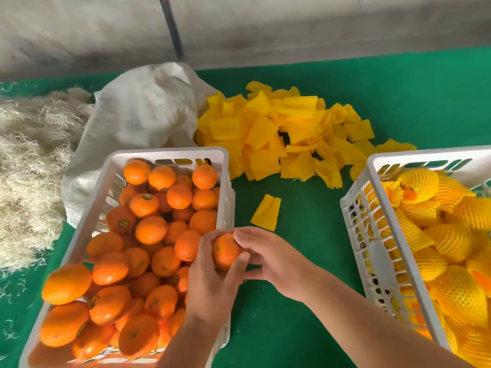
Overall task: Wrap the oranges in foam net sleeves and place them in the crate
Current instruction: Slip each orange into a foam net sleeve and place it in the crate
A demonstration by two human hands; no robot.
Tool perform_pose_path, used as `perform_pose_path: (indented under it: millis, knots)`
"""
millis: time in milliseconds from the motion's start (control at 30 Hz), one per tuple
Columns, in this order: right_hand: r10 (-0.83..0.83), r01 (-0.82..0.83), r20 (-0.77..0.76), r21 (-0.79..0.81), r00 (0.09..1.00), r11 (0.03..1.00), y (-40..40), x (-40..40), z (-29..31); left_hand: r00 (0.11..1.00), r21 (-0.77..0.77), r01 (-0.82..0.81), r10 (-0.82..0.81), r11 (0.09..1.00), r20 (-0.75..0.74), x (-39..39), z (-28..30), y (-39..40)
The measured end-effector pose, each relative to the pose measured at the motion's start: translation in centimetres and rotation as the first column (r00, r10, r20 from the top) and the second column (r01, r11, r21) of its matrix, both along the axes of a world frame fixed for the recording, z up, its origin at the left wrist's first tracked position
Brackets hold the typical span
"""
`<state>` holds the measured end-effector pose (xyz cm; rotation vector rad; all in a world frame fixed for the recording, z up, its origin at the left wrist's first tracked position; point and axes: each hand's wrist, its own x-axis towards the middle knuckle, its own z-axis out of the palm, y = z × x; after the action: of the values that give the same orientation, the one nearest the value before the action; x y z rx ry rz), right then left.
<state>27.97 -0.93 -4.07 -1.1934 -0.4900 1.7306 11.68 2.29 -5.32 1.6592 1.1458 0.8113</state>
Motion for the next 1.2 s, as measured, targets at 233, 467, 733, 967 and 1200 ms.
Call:
perform_pose_path:
  millis: [233, 467, 733, 967, 1200]
  knots:
    - [-0.076, 0.076, -0.001, -0.043, 0.997, 0.996, 1.0, -1.5, 0.4, 0.993, -0.137, -0.053, 0.066, 0.989, 0.094, -0.5, 0.3, 0.2]
    - [0.137, -0.136, -0.284, 0.023, 0.949, 0.990, 1.9, 1.6, -2.2, 0.999, -0.071, 0.019, -0.021, 0.997, -0.028, -0.9, -1.2, 0.7]
    - [0.009, 0.309, 0.893, -0.165, 0.450, 0.937, 10.4, 7.9, -10.7, 0.993, 0.082, 0.105, -0.100, 0.991, -0.064, -0.1, -0.7, 1.3]
    - [0.368, 0.109, 0.924, -0.378, 0.100, 0.919, 13.0, 8.5, -15.0, 0.984, 0.131, 0.167, -0.158, 0.977, -0.078, 0.4, -0.4, 1.4]
    - [-0.075, 0.446, 0.950, -0.072, 0.303, 0.892, 7.5, 6.7, -11.3, 0.985, 0.142, 0.166, -0.157, 0.976, -0.077, 0.1, -0.9, 1.4]
